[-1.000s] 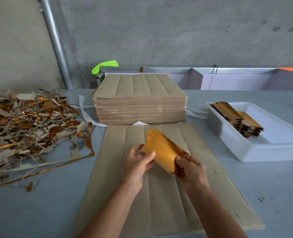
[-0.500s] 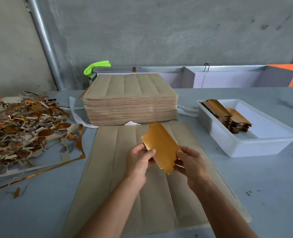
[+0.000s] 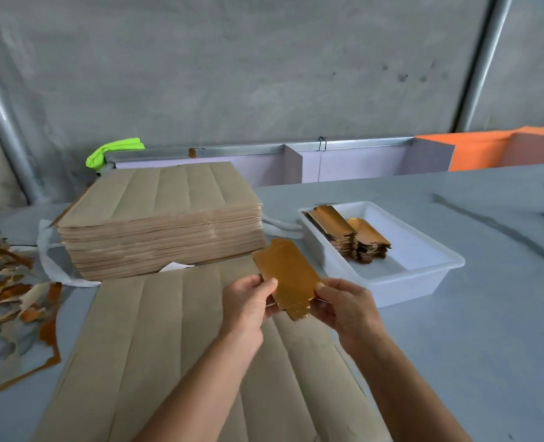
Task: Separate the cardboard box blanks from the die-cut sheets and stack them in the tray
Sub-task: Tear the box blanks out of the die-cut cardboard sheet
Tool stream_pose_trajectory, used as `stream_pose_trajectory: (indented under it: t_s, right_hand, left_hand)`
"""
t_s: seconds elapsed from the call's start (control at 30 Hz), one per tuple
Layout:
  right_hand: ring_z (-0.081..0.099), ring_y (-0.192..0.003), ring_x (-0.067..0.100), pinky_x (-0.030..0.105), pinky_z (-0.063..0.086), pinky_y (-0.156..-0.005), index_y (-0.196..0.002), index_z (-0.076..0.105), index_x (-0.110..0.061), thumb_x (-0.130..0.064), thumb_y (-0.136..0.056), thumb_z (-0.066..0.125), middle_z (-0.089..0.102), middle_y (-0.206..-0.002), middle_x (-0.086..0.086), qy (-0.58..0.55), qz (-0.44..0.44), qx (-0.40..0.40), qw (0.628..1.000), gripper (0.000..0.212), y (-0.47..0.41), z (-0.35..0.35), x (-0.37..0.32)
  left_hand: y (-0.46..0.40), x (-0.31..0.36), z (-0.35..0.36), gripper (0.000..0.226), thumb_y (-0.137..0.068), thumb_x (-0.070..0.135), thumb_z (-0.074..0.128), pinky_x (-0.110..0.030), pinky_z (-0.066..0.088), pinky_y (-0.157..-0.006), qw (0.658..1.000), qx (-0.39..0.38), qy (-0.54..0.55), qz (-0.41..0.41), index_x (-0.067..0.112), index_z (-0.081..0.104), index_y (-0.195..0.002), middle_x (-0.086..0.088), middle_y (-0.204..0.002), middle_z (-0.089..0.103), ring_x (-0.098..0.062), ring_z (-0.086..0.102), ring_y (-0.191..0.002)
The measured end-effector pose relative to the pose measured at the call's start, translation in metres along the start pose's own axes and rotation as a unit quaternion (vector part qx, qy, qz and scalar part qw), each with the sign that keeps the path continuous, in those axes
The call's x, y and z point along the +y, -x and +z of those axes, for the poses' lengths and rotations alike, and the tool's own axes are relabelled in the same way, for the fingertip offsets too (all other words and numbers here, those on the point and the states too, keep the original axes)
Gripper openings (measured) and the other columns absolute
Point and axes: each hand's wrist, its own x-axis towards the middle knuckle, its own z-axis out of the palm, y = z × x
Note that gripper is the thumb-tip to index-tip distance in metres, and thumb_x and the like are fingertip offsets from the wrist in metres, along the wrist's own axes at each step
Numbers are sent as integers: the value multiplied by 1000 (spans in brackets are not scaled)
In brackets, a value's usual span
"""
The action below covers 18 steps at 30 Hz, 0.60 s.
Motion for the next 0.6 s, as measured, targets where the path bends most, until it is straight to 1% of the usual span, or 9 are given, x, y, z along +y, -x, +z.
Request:
stream_pose_trajectory:
  t_s: [0.1,0.23,0.3,0.37,0.4,0.47,0.5,0.57,0.6]
  right_hand:
    - [65,-56,17,24,56,-55,-95,64,-3,10,-85,58,63,-65,10,1,-7,13,1000,18,-11,-17,-23]
    - [66,-50,14,26,57,-55,-90,65,-4,14,-82,58,64,-60,6,-27,-21,68,997,21,-36,-45,-52]
    - [67,-52,17,26,56,-54,-91,64,-3,16,-81,59,63,-70,10,-45,-22,99,994,22,-50,-57,-64]
    - [66,-61,22,25,56,-52,-97,62,-2,17,-80,59,62,-85,14,-54,-21,128,990,25,-67,-70,-75]
    - [66,-64,23,24,56,-50,-98,62,-2,17,-80,59,62,-87,15,-55,-21,141,988,26,-76,-76,-79]
    - [65,-61,22,25,55,-49,-99,63,0,17,-80,58,62,-80,14,-55,-24,164,985,26,-94,-88,-88]
    - [64,-59,22,25,55,-50,-99,63,0,17,-81,58,62,-77,14,-52,-27,176,983,26,-104,-93,-92]
    - [63,-57,22,25,53,-50,-100,62,-1,17,-81,58,61,-75,14,-43,-36,204,977,26,-123,-103,-99]
    - [63,-56,23,24,53,-48,-101,63,-1,17,-81,57,61,-76,15,-35,-42,217,975,27,-134,-108,-103]
  left_hand:
    - [-11,5,33,26,-85,-6,61,-24,51,-42,1000,-15,-16,14,9,58,-63,-2,-54,66,-13,62,-47]
    - [-25,7,83,16,-83,1,67,-26,54,-49,998,-56,-31,21,9,64,-69,-3,-65,70,-16,66,-56]
    - [-33,5,107,13,-84,0,66,-25,56,-52,996,-84,-28,17,9,64,-75,-3,-68,70,-16,67,-60]
    - [-40,2,128,16,-84,-4,63,-24,56,-55,993,-110,-39,15,10,63,-76,-5,-72,69,-17,68,-64]
    - [-45,-1,138,17,-84,-5,61,-23,55,-56,991,-119,-51,17,10,62,-77,-7,-75,69,-19,68,-66]
    - [-52,-9,155,15,-85,-6,59,-20,54,-56,988,-133,-81,23,9,60,-86,-9,-85,68,-21,68,-72]
    - [-56,-13,161,18,-86,-5,59,-19,55,-59,985,-138,-100,28,10,58,-96,-9,-90,68,-20,69,-74]
    - [-64,-23,172,30,-87,-3,59,-28,57,-76,978,-151,-138,40,11,54,-113,-8,-97,67,-21,69,-83]
    - [-68,-27,176,32,-87,-3,59,-32,56,-84,974,-158,-155,47,12,53,-115,-6,-97,66,-20,69,-86]
